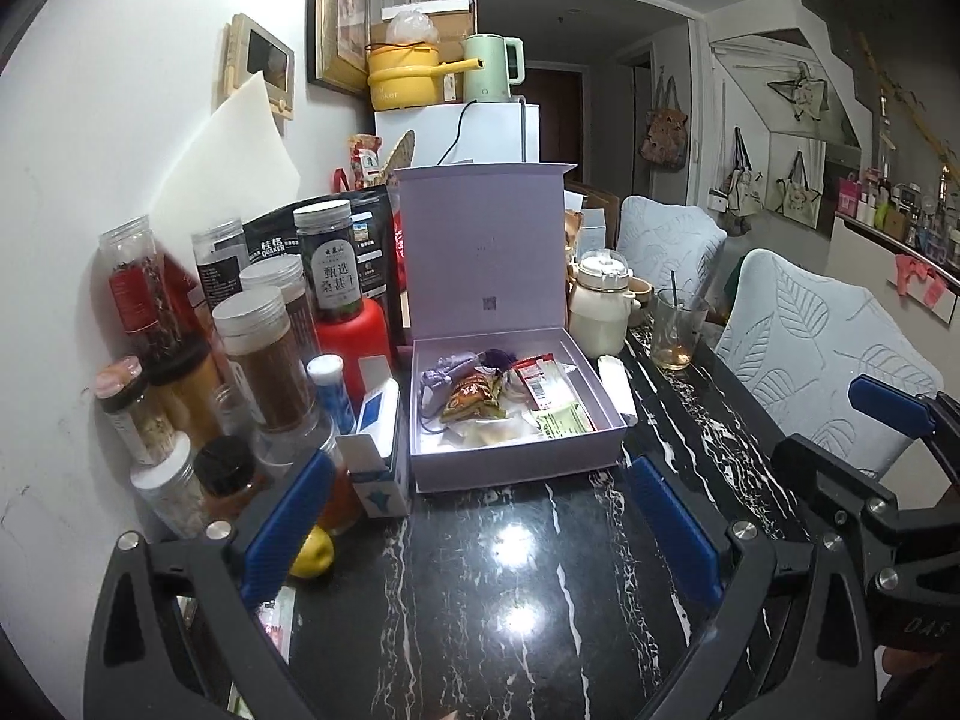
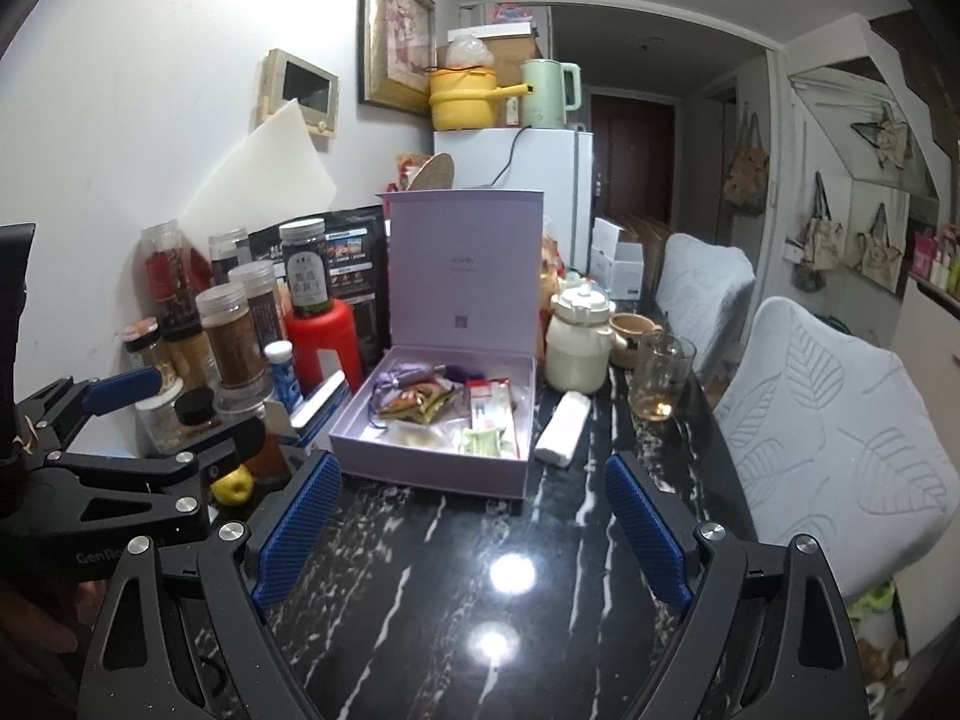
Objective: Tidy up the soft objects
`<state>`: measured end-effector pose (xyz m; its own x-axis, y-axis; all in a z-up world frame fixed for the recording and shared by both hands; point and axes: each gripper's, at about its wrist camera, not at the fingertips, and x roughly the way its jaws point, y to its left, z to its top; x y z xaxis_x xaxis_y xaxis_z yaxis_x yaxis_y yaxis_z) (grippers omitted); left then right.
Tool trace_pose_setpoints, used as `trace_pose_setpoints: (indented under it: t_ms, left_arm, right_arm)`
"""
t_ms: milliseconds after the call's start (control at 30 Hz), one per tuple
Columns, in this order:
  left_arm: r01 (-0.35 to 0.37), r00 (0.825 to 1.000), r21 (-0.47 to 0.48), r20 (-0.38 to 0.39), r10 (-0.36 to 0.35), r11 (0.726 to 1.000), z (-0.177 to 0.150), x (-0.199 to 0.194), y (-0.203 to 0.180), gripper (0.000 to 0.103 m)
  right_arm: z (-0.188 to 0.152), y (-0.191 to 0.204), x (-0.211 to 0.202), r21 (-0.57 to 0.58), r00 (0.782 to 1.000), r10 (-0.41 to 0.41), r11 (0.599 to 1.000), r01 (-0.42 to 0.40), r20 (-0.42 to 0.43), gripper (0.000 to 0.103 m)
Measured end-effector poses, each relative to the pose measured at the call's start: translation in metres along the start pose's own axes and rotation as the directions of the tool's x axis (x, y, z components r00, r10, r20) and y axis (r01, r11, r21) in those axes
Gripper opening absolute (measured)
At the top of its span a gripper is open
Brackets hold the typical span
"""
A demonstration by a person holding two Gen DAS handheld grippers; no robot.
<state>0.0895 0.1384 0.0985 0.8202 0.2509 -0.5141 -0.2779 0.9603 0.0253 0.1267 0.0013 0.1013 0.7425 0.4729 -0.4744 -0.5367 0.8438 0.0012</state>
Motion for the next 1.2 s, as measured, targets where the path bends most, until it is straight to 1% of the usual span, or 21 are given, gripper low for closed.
trace_pose_setpoints:
  t_ms: [233, 400, 533, 733, 1100, 1200]
  left_arm:
    - [-0.002, 1.0, 0.004, 0.004, 0.002, 1.0, 0.001, 0.002, -0.001, 0.101]
    - [0.004, 1.0, 0.007, -0.003, -0.004, 1.0, 0.003, 0.003, -0.003, 0.101]
    - [0.008, 1.0, 0.012, -0.008, -0.008, 1.0, 0.004, 0.005, -0.005, 0.101]
    - [-0.012, 1.0, 0.013, -0.019, 0.012, 1.0, 0.005, 0.01, -0.007, 0.101]
    - [-0.026, 0.999, 0.02, -0.024, 0.027, 0.999, 0.006, 0.016, -0.009, 0.101]
    - [-0.021, 0.999, 0.02, -0.024, 0.021, 1.0, 0.006, 0.017, -0.01, 0.101]
  right_arm:
    - [-0.001, -0.003, 0.003, 0.009, 1.0, -0.006, 1.0, 0.006, -0.012, 0.091]
    - [-0.001, -0.006, 0.007, 0.014, 1.0, 0.005, 1.0, -0.004, -0.022, 0.091]
    - [-0.001, -0.008, 0.011, 0.015, 1.0, -0.004, 1.0, 0.005, -0.031, 0.091]
    - [-0.002, -0.013, 0.013, 0.023, 0.999, -0.014, 1.0, 0.015, -0.035, 0.091]
    - [-0.002, -0.019, 0.015, 0.018, 0.999, -0.014, 1.0, 0.015, -0.04, 0.091]
    - [-0.002, -0.019, 0.018, 0.017, 0.999, -0.022, 1.0, 0.022, -0.046, 0.091]
